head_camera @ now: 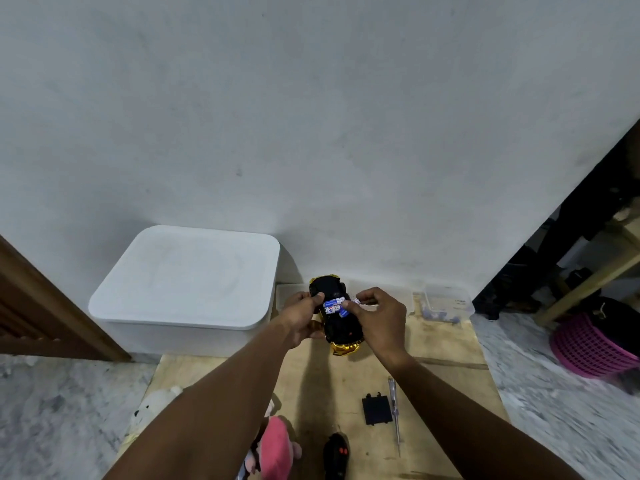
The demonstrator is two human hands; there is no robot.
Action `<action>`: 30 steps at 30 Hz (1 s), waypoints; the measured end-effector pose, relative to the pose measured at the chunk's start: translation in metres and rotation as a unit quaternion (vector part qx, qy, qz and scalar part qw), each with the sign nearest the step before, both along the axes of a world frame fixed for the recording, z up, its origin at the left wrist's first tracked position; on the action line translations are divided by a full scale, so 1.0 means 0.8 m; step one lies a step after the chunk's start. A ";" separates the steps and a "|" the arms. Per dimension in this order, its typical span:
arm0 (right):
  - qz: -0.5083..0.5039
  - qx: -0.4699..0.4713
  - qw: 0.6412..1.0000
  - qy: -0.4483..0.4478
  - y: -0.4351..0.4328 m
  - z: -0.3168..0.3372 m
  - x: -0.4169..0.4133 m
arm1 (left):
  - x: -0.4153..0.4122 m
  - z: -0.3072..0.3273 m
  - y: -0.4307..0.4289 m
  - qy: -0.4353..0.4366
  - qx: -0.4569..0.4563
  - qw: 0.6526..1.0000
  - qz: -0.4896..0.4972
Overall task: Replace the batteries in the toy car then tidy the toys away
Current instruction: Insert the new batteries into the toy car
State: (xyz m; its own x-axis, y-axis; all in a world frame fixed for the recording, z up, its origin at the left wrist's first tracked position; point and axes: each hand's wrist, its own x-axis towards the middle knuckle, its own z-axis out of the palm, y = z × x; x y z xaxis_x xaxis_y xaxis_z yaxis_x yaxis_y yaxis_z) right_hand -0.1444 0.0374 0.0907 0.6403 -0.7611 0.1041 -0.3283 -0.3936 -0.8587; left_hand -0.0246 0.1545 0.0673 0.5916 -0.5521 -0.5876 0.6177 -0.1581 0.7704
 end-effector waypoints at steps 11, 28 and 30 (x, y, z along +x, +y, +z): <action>0.035 0.099 0.994 0.017 0.008 -0.020 0.004 | 0.001 -0.004 0.004 -0.011 0.003 1.000 0.009; 0.004 0.320 0.947 0.025 -0.004 0.001 0.004 | -0.005 -0.007 0.000 -0.038 0.029 0.999 0.015; 0.002 0.327 0.945 0.025 -0.004 0.001 0.004 | -0.008 -0.006 0.000 -0.039 0.028 0.999 0.019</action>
State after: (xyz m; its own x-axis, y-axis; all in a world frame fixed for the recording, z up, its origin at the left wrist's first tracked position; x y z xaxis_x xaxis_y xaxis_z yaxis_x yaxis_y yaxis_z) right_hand -0.1416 0.0344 0.0919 0.6345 -0.6500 -0.4183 -0.3746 0.2148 -0.9019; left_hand -0.0308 0.1545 0.0627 0.6568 -0.4965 -0.5675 0.5621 -0.1793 0.8074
